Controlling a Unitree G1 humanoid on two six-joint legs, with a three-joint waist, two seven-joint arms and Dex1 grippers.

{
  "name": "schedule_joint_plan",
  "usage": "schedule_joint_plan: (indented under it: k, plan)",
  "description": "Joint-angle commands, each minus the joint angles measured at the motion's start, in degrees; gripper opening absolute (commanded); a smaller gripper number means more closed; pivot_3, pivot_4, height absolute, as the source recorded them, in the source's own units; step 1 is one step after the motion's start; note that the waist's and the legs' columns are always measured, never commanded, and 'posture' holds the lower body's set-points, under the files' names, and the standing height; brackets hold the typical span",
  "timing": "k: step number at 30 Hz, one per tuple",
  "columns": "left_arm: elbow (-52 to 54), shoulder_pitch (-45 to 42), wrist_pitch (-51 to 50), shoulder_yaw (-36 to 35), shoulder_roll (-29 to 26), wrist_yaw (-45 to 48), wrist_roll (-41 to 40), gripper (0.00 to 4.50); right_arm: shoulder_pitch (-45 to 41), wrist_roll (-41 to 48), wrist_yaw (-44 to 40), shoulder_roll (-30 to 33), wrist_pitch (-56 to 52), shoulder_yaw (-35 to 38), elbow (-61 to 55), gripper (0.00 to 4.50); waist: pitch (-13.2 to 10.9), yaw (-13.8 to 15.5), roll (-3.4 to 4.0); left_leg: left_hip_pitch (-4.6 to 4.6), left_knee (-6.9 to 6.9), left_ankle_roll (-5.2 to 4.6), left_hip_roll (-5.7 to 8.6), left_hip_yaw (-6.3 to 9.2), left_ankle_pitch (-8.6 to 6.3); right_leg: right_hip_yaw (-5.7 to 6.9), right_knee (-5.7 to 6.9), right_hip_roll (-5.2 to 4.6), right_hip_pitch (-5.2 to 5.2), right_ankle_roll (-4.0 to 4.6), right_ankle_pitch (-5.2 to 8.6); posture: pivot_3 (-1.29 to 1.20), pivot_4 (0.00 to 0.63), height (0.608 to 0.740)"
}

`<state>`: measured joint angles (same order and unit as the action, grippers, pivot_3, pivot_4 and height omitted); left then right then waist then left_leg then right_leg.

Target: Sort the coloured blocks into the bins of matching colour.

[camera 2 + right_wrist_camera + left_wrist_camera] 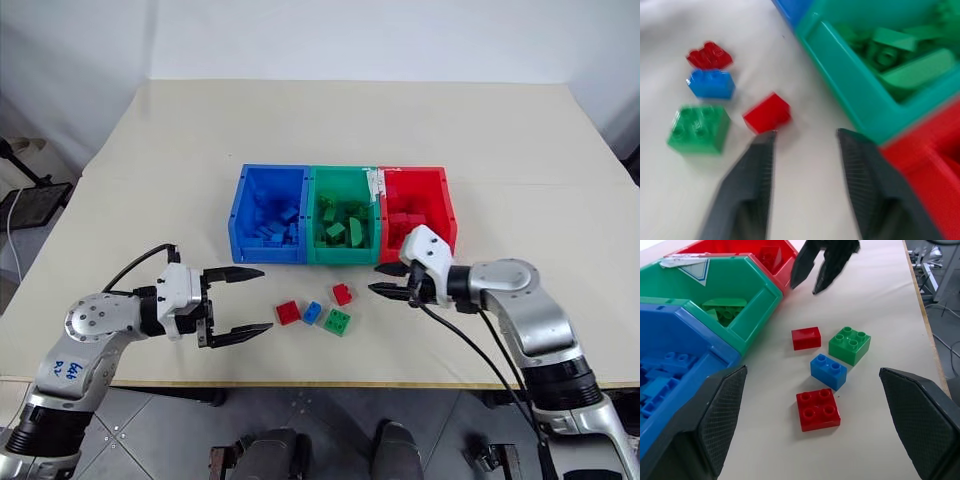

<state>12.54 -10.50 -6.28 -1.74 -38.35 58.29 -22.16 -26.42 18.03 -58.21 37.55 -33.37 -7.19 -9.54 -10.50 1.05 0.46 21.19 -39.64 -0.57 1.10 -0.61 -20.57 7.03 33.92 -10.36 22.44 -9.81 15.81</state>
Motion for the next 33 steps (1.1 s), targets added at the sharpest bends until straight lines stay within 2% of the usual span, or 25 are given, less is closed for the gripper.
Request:
schedule_joint_plan:
  k: [1,2,8,15,18,24,29,31,33]
  plan:
    - [0.97,0.42,0.66,-0.74,0.07,-0.48,-0.06,4.50,-0.68,0.26,3.17,-1.80,-4.73,-2.21,-3.55,3.22,0.00,0.19,0.00,0.01,0.00,0.00,0.01,0.00,0.00,0.00,0.00,-0.01,0.00,0.00,0.00,0.00,0.150,0.740]
    - [1.15,0.64,0.62,-0.81,0.04,-0.56,-0.07,4.50,-0.86,0.14,4.24,-2.60,-5.64,-2.64,-3.79,3.55,0.00,0.23,0.00,0.02,-0.02,0.00,0.02,0.01,0.00,0.00,0.00,-0.01,0.00,0.00,0.00,0.00,0.150,0.740]
    - [2.29,2.21,0.64,-1.04,-0.12,-1.23,-0.03,4.50,-2.35,-2.88,12.91,-8.23,-10.15,-5.53,-3.85,3.55,0.00,-0.12,0.00,0.02,-0.02,0.00,0.02,0.01,0.00,-0.01,0.03,-0.01,0.02,0.00,0.00,0.00,0.150,0.740]
    - [2.65,2.71,0.71,-1.03,-0.22,-1.76,0.06,4.50,-3.40,-5.19,13.40,-5.69,-13.24,-8.51,-4.87,3.55,0.00,0.06,0.00,0.01,-0.01,0.01,0.03,0.01,0.00,-0.01,0.03,-0.01,0.02,0.00,0.00,0.00,0.150,0.740]
    - [2.54,2.66,0.81,-1.02,-0.21,-1.81,0.13,4.50,-4.09,-5.66,12.86,-4.49,-13.91,-9.16,-4.85,2.96,0.00,-0.02,0.00,0.01,-0.01,0.01,0.02,0.01,0.00,-0.01,0.04,0.00,0.02,0.00,0.00,0.00,0.150,0.740]
    - [2.13,2.39,1.19,-0.90,-0.05,-1.88,0.27,4.50,-4.43,-5.58,11.75,-3.63,-12.77,-8.58,-3.87,0.99,0.00,-0.12,0.00,0.01,-0.01,0.01,0.02,0.01,0.00,-0.01,0.03,0.00,0.02,0.00,0.00,0.00,0.150,0.740]
    - [1.98,2.25,1.42,-0.82,0.19,-1.86,0.06,4.50,-3.30,-3.96,10.48,-3.43,-9.00,-4.80,-3.76,0.90,0.00,-0.15,0.00,0.01,0.00,0.00,0.02,0.01,0.00,0.00,0.03,0.00,0.03,0.00,0.00,0.00,0.150,0.740]
    - [1.81,2.08,1.66,-0.68,0.42,-1.76,-0.07,4.50,-2.16,-3.06,8.08,-2.26,-4.41,-2.81,-3.65,0.90,0.00,0.00,0.00,0.01,0.00,0.00,0.02,0.01,0.00,0.00,0.03,0.00,0.02,0.00,0.00,0.00,0.150,0.740]
    - [1.76,1.64,1.78,-0.45,1.06,-1.63,-0.71,4.50,-0.24,1.49,4.43,-1.58,-0.81,2.73,-4.66,0.90,0.00,0.17,0.00,0.02,0.00,0.00,0.03,0.01,-0.01,0.00,0.02,-0.01,0.02,0.00,0.00,0.00,0.150,0.740]
